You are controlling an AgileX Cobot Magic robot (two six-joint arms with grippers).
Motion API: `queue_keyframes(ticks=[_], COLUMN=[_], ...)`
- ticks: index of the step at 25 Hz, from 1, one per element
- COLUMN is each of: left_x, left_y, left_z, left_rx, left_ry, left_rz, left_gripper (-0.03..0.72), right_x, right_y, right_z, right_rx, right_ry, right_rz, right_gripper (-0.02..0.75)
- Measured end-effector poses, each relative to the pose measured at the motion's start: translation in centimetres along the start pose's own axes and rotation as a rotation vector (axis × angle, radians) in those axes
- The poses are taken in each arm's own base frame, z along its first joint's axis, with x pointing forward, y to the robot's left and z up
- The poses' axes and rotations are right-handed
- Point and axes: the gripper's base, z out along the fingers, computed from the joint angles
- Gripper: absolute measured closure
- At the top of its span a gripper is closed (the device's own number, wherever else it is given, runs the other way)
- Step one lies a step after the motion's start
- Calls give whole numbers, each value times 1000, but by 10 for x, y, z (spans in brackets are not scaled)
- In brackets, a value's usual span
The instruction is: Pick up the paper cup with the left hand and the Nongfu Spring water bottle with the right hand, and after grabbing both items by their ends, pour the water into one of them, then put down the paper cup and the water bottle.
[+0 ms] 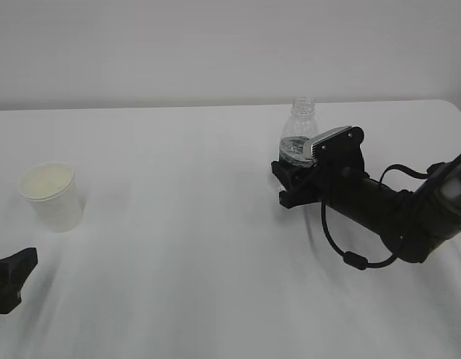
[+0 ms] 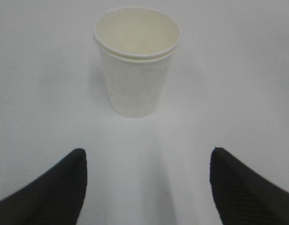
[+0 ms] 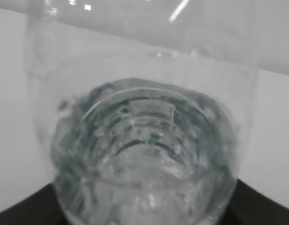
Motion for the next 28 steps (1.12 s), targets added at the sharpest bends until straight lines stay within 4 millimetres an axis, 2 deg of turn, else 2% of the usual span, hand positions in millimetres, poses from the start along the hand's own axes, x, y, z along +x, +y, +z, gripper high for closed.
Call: queue_keyframes(ticks=[11,28], left_x=[0,0], left_y=[0,0], left_z=[0,0], left_rx=[0,0], left_ry=[0,0], left_rz=[0,0], left_gripper=[103,106], right_x=[-9,-38], right_y=[0,5], right_z=[-2,-30], right_rx=[-11,-21], right_ry=[9,-22], right_rz=[-19,-38], right_gripper=[321,321])
